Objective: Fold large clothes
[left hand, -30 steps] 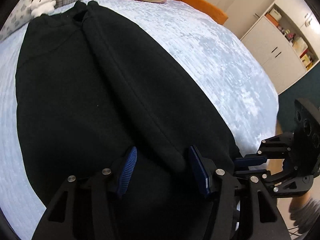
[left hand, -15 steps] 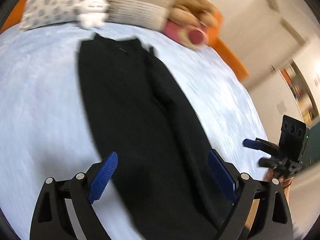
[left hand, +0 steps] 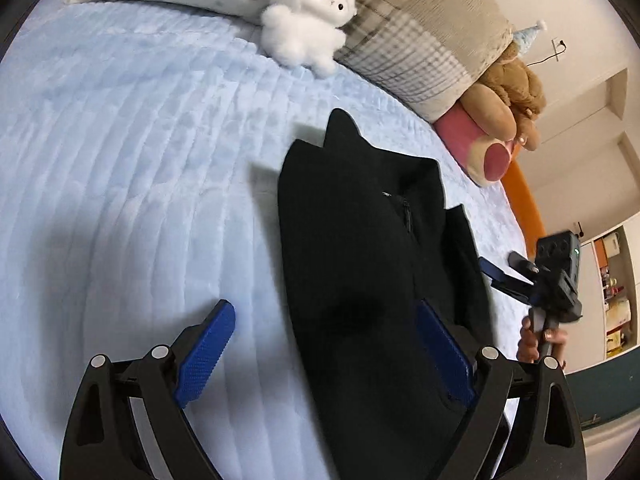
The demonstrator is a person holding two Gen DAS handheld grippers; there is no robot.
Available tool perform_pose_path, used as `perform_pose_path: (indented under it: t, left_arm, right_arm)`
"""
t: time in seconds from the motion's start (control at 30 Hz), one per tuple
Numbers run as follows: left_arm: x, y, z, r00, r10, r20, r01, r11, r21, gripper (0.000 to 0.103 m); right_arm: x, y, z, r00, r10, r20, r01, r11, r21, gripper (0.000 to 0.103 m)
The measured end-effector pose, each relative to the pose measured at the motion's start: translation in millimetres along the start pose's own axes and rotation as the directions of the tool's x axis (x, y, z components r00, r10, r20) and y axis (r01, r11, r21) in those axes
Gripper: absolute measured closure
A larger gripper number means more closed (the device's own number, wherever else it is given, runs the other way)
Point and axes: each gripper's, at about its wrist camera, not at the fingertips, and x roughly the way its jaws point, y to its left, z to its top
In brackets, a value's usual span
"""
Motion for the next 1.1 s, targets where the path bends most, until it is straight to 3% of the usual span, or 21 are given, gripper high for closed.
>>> perform_pose_path:
  t: [0.07,0.27,0.33,0.37,0.4,0.43,0.47,0.5,0.53,0.6,0.73,0.83,0.9,1.03,1.1]
  left_arm:
    - [3.8,-0.9,3.6,1.0,0.01,0.01,-0.011,0.999,0.035,0.009]
    - [20.6,-18.7,20.5,0.998,0.056,0.02,-0.057,0.995,0.081,0.008]
    - [24.1,-21.2,21.2,0.997,0.069,0.034,-0.072,0.994,0.083,0.009]
    - [26.6,-25.0,21.8,0.996,0.077,0.047,-0.081,0.992,0.092,0.011]
    - [27.8,-28.1,21.7,0.995,0.077,0.058,-0.083,0.992,0.097,0.032]
    - [29.0,-29.6,21.4,0.995,0.081,0.058,-0.086,0.992,0.093,0.046]
    - [29.8,-30.5,21.5,0.995,0.083,0.063,-0.088,0.993,0.079,0.053]
    - [28.1,-31.0,20.8,0.994,0.072,0.078,-0.078,0.995,0.066,0.071]
    - [25.1,-32.1,19.5,0.994,0.05,0.093,-0.055,0.997,0.053,0.082]
    - [13.1,-39.2,14.2,0.988,0.006,0.155,-0.017,0.998,0.067,0.087]
    - [-20.3,-65.1,3.5,0.967,-0.08,0.243,0.042,0.986,0.158,0.088]
    - [-53.5,-89.8,-5.5,0.944,-0.17,0.283,0.103,0.966,0.237,0.088]
    - [-75.4,-112.7,-16.3,0.936,-0.196,0.291,0.099,0.943,0.319,0.088]
    - [-117.9,-150.0,-57.8,0.926,-0.249,0.284,0.082,0.867,0.491,0.088]
    - [-135.7,-164.5,-87.8,0.929,-0.267,0.256,0.07,0.806,0.587,0.088]
  right_arm:
    - [19.4,-6.1,5.8,0.999,-0.027,-0.033,0.026,1.0,-0.013,0.028]
    - [41.6,3.2,12.9,1.0,-0.002,-0.018,0.001,0.998,-0.058,0.026]
    - [49.0,10.0,13.5,0.999,0.034,-0.014,-0.035,0.998,-0.057,0.041]
    - [52.5,13.2,12.5,0.999,0.037,-0.02,-0.038,0.998,-0.056,0.055]
    - [53.9,16.2,11.8,0.999,0.029,-0.022,-0.03,0.998,-0.059,0.07]
    - [54.0,19.6,10.6,1.0,0.024,-0.019,-0.025,0.997,-0.067,0.074]
    - [46.9,23.8,7.6,1.0,0.027,0.012,-0.026,0.996,-0.082,0.079]
    - [40.4,27.3,6.4,0.998,0.047,0.036,-0.044,0.995,-0.094,0.084]
    - [27.8,32.4,3.8,0.994,0.079,0.076,-0.07,0.991,-0.116,0.084]
    - [5.1,43.2,-1.2,0.986,0.111,0.128,-0.09,0.983,-0.159,0.087]
    - [-34.7,75.2,-15.1,0.98,0.156,0.124,-0.12,0.958,-0.26,0.087]
    - [-52.4,100.5,-26.4,0.987,0.132,0.089,-0.097,0.941,-0.325,0.087]
    - [-66.6,117.8,-36.2,0.987,0.135,0.087,-0.095,0.926,-0.366,0.087]
    - [-100.5,148.2,-73.8,0.982,0.176,0.069,-0.126,0.881,-0.457,0.087]
    - [-114.6,156.6,-97.4,0.985,0.168,0.047,-0.122,0.853,-0.507,0.087]
